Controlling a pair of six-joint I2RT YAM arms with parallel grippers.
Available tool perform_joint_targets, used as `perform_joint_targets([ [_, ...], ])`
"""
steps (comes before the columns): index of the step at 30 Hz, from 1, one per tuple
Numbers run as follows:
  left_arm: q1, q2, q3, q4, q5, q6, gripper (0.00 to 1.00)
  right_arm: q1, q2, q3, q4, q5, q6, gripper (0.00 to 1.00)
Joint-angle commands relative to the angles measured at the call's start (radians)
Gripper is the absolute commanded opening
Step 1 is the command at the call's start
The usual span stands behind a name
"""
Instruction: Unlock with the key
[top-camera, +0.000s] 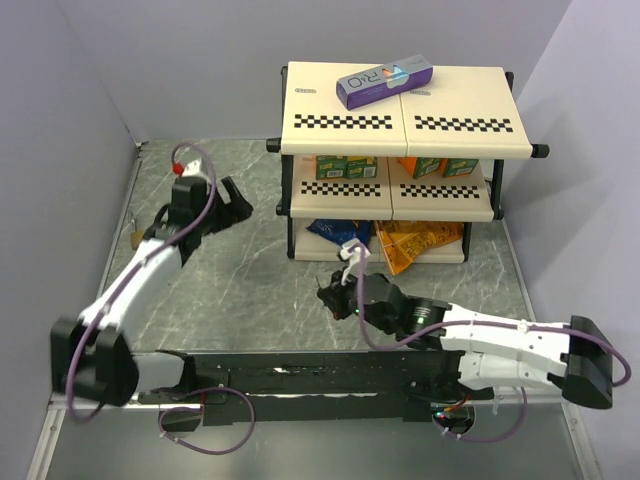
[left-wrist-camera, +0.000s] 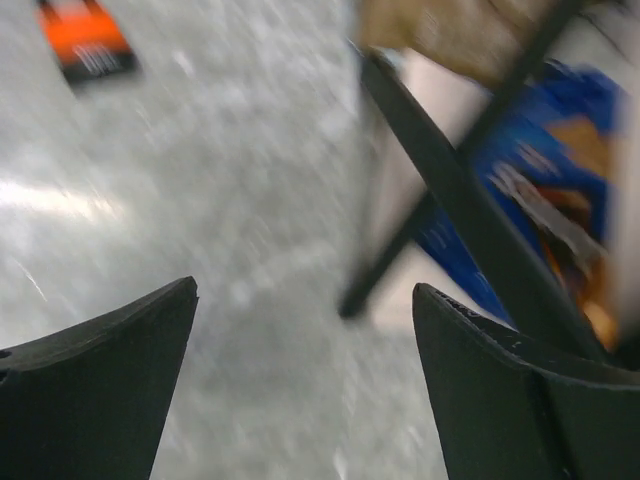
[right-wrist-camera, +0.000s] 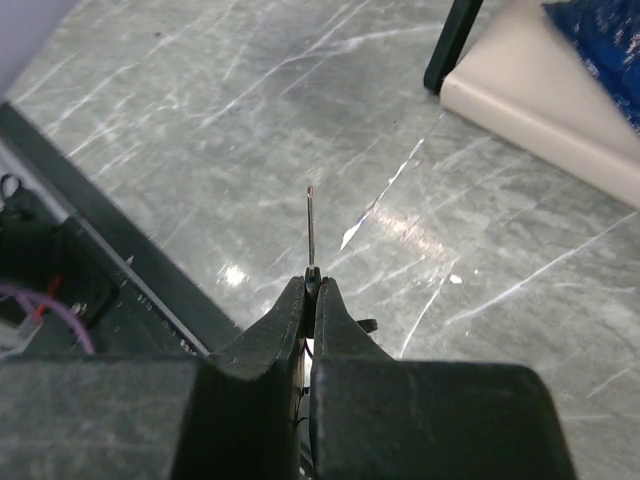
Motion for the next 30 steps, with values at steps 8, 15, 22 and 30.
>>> perform_joint_targets([
  [8, -0.307, -0.482, -0.290, 0.060, 0.032, -0.409, 0.91, 0.121, 0.216, 0.226, -0.072, 0.198, -0.034, 0.00],
  [15, -0.491, -0.441, -0.333, 0.072, -0.002, -0.452, 0.91, 0.160, 0.293, 0.294, -0.112, 0.264, -0.016, 0.00],
  [22, -0.579, -0.418, -0.314, 0.051, -0.086, -0.445, 0.87, 0.174, 0.302, 0.314, -0.137, 0.304, 0.008, 0.00],
  [30, -0.665, -0.357, -0.318, 0.063, -0.121, -0.459, 0.69, 0.193, 0.336, 0.345, -0.187, 0.379, 0.017, 0.00],
])
